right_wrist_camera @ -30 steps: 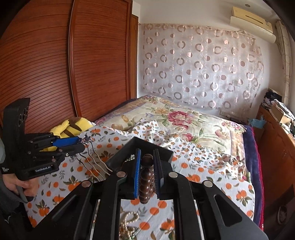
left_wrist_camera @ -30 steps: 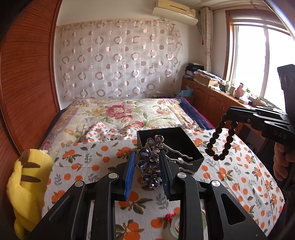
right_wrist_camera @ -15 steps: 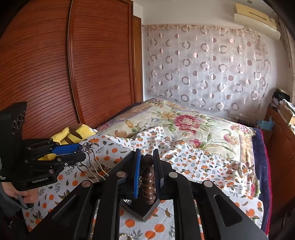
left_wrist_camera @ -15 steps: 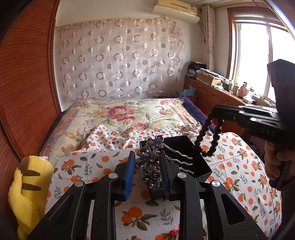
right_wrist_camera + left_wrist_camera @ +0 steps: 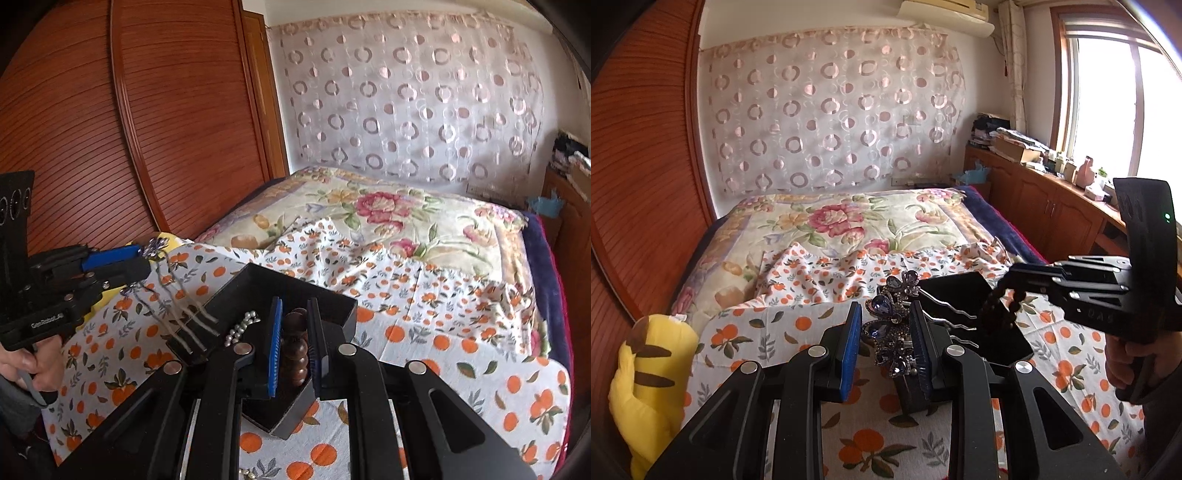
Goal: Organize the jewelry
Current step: 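Release the hairpin into the box with the left gripper while the right gripper releases the bead bracelet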
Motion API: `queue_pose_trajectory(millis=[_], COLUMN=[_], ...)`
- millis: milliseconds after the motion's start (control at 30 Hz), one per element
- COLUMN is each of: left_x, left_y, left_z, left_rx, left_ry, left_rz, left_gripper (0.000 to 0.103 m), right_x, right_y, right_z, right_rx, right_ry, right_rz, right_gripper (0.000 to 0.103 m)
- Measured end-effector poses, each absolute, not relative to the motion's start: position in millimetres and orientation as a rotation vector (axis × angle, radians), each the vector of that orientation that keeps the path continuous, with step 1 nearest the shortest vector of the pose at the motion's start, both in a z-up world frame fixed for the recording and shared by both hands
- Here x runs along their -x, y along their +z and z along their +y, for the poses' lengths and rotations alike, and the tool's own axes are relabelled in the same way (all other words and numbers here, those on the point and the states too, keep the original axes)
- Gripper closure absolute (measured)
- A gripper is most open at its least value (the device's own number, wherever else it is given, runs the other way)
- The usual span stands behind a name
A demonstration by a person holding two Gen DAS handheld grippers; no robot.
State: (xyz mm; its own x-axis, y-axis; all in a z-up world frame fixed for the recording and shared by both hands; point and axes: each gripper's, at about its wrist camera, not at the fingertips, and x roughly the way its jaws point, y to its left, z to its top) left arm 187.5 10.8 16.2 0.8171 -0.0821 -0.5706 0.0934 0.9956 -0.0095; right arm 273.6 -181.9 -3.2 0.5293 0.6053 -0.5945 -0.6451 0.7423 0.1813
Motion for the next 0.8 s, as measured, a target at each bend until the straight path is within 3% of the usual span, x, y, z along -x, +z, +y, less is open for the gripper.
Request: queue_pose_trajectory(millis=[800], left_x=[-250.7], left_y=[-25.6], left_z=[-19.8], left_rx=[-0.048], left_ry=[-0.170], left_rz=[0.724], left_gripper=[0.078], right_x=[-292.3], right_y=[-21.5], right_z=[-203.4], right_rx=[0.039], right_ry=[0.651], right_rz=[0.717], right_gripper=[0.087])
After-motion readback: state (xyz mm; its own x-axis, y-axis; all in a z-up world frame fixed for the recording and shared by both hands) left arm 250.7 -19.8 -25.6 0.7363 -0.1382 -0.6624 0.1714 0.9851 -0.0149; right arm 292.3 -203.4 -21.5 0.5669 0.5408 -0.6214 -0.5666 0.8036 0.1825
